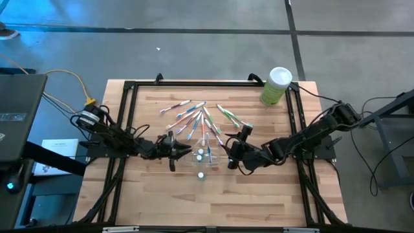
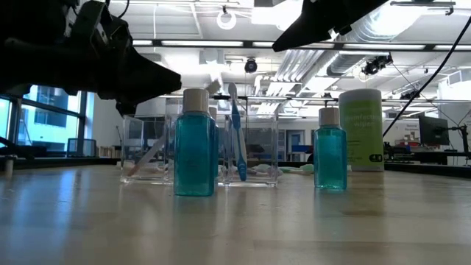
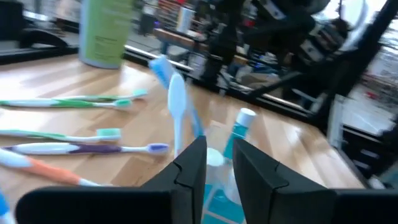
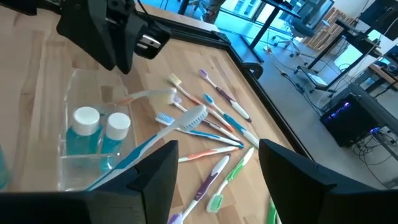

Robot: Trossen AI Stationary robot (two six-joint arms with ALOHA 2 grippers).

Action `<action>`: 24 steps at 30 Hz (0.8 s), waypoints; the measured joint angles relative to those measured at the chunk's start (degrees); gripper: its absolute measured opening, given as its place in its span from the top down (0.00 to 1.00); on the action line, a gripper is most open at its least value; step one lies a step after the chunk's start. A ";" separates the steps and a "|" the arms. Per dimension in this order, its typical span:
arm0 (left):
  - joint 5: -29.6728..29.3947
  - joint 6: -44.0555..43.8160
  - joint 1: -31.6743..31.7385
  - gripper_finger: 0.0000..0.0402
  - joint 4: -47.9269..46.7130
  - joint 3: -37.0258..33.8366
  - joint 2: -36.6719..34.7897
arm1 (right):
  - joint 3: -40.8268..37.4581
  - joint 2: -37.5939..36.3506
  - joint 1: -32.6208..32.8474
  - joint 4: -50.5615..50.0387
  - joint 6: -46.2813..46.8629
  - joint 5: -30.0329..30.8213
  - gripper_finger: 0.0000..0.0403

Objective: Pick & Place toothbrushing station
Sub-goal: Put the green toothbrush into the transparent organizer

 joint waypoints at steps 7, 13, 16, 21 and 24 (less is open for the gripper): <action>-6.87 -0.03 -1.19 0.68 1.83 0.00 0.00 | 0.00 -0.41 0.27 -0.43 0.27 10.30 0.47; -7.01 -0.05 -1.19 0.57 3.08 0.02 -0.04 | 0.04 -6.66 1.26 -6.77 2.79 5.05 0.47; -6.99 -0.05 -1.19 0.55 3.23 0.02 -0.04 | 0.08 -10.81 -0.14 -13.48 9.54 -4.10 0.47; -6.97 -0.10 -1.17 0.54 5.24 0.02 -0.09 | 0.06 -15.46 -4.91 -30.23 23.14 -9.26 0.47; -6.97 -0.10 -1.17 0.54 5.78 0.02 -0.11 | -1.25 -16.12 -7.89 -37.37 29.04 -9.07 0.47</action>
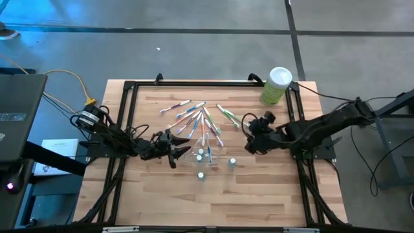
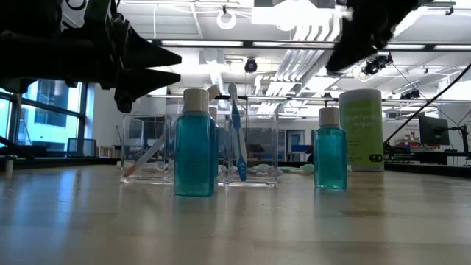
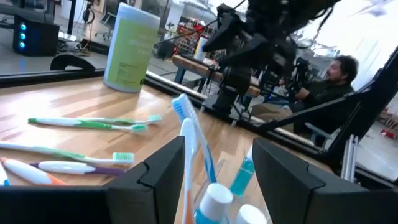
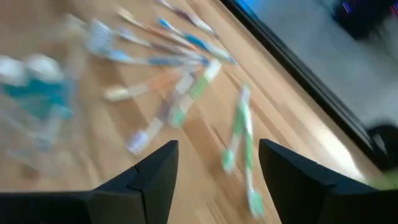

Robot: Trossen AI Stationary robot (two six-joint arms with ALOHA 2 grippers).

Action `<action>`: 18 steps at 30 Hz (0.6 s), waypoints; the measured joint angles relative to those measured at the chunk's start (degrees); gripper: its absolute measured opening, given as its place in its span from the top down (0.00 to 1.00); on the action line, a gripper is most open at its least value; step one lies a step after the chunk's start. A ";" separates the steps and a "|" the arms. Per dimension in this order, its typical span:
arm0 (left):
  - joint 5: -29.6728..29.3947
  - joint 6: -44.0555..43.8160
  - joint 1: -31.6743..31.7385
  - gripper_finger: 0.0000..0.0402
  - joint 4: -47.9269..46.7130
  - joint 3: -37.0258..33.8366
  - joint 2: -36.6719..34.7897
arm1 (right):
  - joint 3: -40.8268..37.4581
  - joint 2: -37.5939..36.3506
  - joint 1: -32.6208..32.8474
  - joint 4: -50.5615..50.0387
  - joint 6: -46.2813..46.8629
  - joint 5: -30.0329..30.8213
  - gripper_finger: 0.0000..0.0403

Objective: Pick & Place toothbrushing station
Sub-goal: Put the green toothbrush into the transparent organizer

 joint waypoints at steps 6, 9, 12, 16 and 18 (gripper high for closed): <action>0.24 0.00 0.00 0.54 0.17 -0.04 -0.06 | -10.10 -1.42 -7.05 3.78 2.55 -7.68 0.47; 0.37 0.00 0.00 0.54 0.24 -0.04 -0.06 | -16.33 -1.74 -10.40 10.00 1.87 -9.63 0.47; 0.37 -0.02 0.00 0.54 0.51 -0.07 -0.06 | -22.16 -1.78 -14.01 18.88 -1.20 -15.28 0.47; 0.35 0.00 -0.16 0.54 0.52 -0.07 -0.07 | -28.32 -1.76 -17.82 30.74 -6.31 -21.34 0.47; 0.35 0.00 -0.22 0.54 0.52 -0.07 -0.04 | -30.85 -1.77 -19.04 35.81 -8.67 -22.29 0.47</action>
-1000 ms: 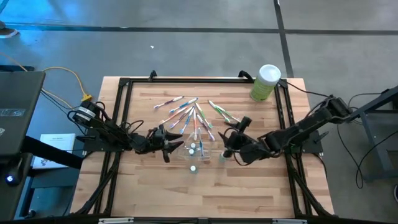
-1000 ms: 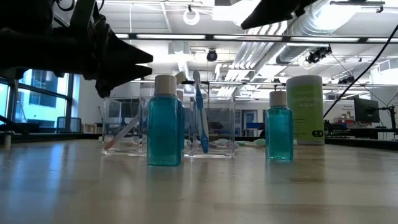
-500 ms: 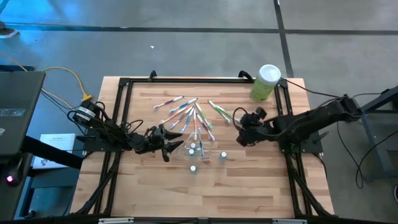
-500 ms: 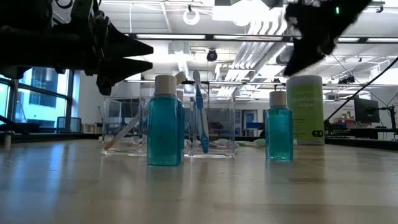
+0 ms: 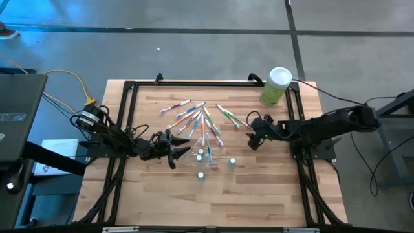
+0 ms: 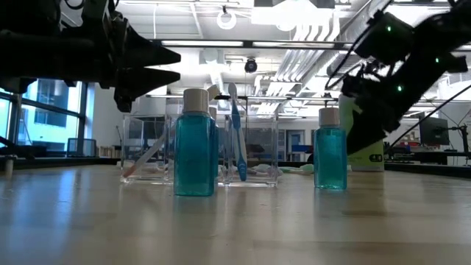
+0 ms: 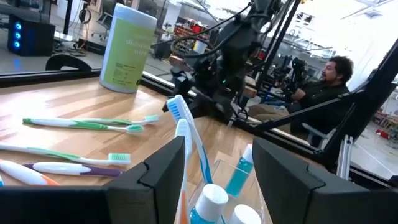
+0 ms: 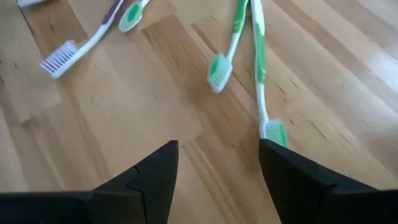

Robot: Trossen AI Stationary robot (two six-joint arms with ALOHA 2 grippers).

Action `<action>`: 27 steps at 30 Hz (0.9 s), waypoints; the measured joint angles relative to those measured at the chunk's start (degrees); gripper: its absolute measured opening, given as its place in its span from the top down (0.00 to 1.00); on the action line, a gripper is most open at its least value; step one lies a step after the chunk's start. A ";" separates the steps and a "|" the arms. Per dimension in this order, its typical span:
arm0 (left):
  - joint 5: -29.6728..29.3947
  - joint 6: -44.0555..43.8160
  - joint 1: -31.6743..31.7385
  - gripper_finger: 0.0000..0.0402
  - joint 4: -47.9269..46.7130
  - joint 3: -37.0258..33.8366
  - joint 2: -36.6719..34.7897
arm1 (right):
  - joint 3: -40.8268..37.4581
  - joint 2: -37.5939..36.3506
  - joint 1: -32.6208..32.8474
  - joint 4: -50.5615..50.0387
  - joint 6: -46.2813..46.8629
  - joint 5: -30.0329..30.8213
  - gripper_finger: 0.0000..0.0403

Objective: Pick & Place toothbrushing station
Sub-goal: Put the green toothbrush into the transparent organizer

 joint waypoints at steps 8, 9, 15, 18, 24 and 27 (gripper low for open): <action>-0.02 0.00 0.02 0.54 0.31 -0.02 -0.01 | -5.87 0.01 -1.24 7.52 -7.44 1.00 0.47; -0.02 0.00 0.02 0.54 0.31 -0.02 -0.02 | -6.59 0.01 -1.26 7.97 -7.84 1.82 0.47; -0.04 0.54 0.01 0.54 0.33 -0.02 -0.01 | -10.90 0.01 -1.24 15.07 -8.00 3.06 0.47; -0.04 1.60 -0.04 0.54 0.33 -0.02 -0.02 | -13.17 0.01 -1.26 21.07 -8.37 3.11 0.47; 0.80 1.64 -0.04 0.54 0.71 -0.02 -0.02 | -16.50 0.01 -1.54 28.17 -9.88 3.04 0.47; 0.94 1.64 -0.04 0.54 0.70 -0.02 -0.02 | -17.62 0.03 -2.67 28.99 -8.29 3.06 0.47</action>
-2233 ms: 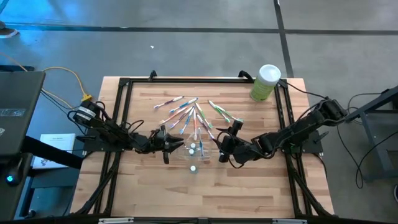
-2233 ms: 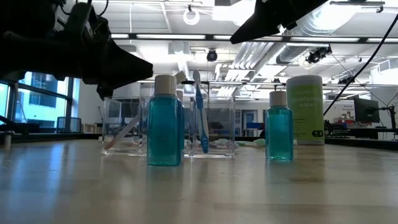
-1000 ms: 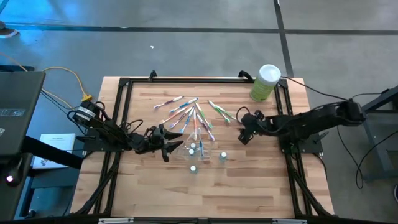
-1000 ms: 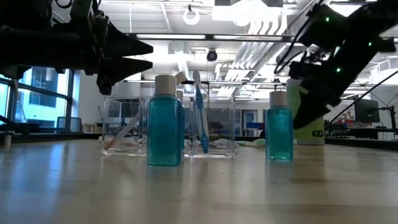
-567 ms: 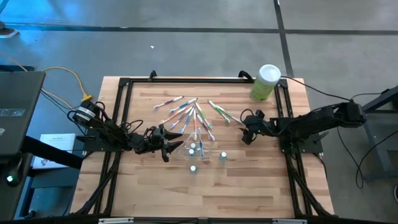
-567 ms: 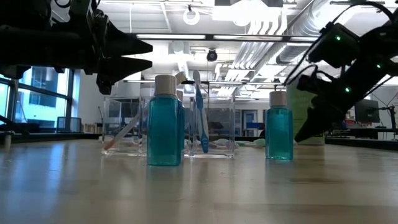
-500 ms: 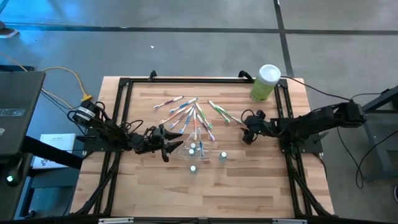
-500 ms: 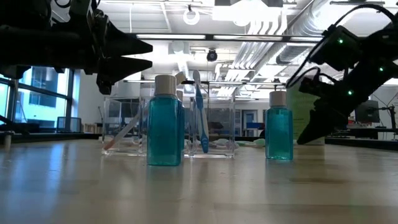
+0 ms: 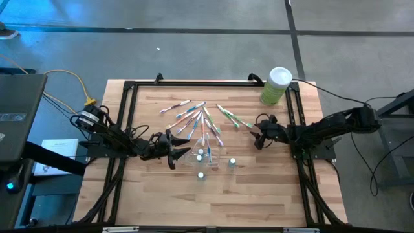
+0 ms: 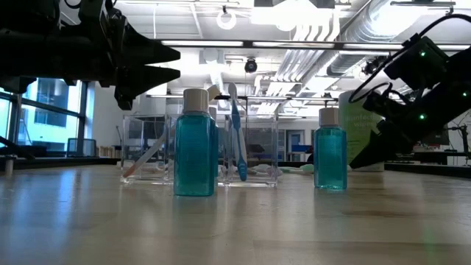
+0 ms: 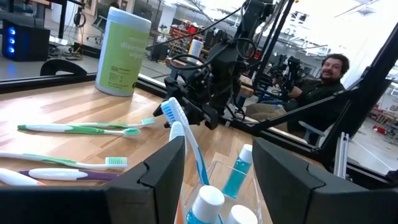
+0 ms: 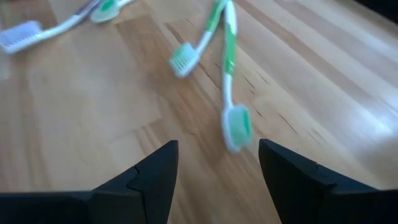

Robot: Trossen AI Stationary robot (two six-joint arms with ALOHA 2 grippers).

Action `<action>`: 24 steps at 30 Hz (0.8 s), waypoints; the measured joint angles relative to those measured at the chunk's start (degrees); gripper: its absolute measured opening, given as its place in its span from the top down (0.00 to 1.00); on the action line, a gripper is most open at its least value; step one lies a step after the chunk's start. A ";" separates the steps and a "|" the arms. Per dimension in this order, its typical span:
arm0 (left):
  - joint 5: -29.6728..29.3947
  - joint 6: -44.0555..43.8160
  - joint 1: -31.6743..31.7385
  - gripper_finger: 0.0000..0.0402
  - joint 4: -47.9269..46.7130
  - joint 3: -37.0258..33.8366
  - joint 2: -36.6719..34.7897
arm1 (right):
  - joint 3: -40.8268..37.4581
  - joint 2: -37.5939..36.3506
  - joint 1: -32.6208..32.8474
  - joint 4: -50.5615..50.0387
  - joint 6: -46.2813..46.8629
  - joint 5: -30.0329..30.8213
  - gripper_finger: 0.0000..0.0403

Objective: Pick & Place toothbrushing station
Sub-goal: Put the green toothbrush into the transparent organizer

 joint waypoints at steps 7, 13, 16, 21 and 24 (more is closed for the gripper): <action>0.25 -0.08 -0.10 0.54 0.01 0.00 0.00 | -2.34 1.05 -2.71 8.27 1.34 -0.58 0.47; 0.37 0.72 -1.10 0.54 0.01 -0.02 0.00 | -2.36 4.46 -4.37 12.51 0.45 -4.59 0.47; 0.37 0.70 -1.25 0.54 0.00 -0.02 0.01 | -2.38 7.10 -4.99 14.99 0.67 -4.44 0.47; 0.35 0.70 -1.25 0.54 0.00 -0.02 0.00 | -2.43 13.49 -6.07 20.76 1.88 -4.40 0.47; 0.34 0.80 -1.51 0.54 0.00 -0.02 0.00 | -2.40 17.89 -6.07 26.22 1.75 -4.46 0.47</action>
